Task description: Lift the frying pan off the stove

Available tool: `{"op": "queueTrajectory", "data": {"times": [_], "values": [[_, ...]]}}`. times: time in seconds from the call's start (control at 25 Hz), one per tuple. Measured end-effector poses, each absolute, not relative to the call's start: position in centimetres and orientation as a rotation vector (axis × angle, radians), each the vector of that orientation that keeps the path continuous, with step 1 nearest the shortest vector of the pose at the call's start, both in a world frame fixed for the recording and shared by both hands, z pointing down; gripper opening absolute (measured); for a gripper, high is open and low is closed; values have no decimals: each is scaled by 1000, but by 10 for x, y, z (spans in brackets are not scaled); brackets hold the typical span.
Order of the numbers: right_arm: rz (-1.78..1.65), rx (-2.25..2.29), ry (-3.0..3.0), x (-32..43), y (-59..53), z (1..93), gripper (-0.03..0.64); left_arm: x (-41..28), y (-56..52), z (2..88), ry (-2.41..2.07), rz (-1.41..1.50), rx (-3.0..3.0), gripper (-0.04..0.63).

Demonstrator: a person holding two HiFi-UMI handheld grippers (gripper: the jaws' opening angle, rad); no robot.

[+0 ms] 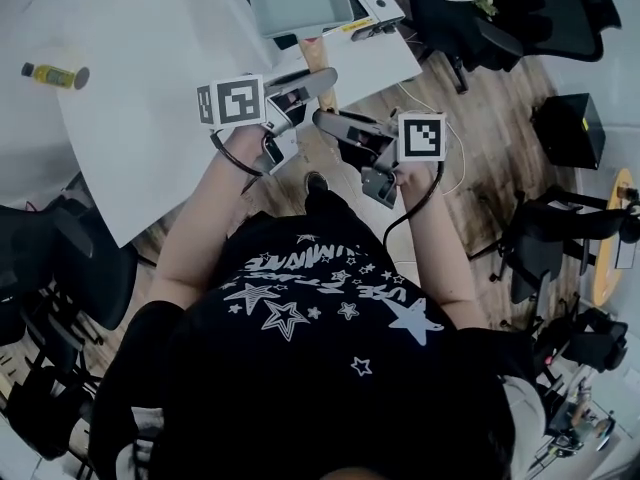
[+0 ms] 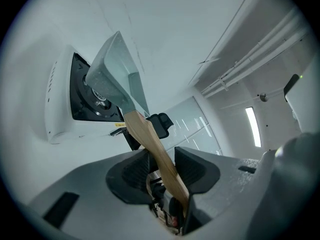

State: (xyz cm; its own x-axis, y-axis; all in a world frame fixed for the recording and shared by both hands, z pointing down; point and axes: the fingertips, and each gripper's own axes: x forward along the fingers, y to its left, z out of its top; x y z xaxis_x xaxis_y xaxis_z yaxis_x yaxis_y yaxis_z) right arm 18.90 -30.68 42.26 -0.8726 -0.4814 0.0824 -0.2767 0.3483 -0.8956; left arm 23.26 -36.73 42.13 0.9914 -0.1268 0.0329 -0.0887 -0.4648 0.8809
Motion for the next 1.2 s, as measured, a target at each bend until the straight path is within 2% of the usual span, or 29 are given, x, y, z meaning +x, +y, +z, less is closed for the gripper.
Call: {"op": "queueTrajectory", "data": {"times": [1.2], "values": [[-1470,-765,2349,-17,-180,424,86,33,-237,421,-38,24,2102,167]]}}
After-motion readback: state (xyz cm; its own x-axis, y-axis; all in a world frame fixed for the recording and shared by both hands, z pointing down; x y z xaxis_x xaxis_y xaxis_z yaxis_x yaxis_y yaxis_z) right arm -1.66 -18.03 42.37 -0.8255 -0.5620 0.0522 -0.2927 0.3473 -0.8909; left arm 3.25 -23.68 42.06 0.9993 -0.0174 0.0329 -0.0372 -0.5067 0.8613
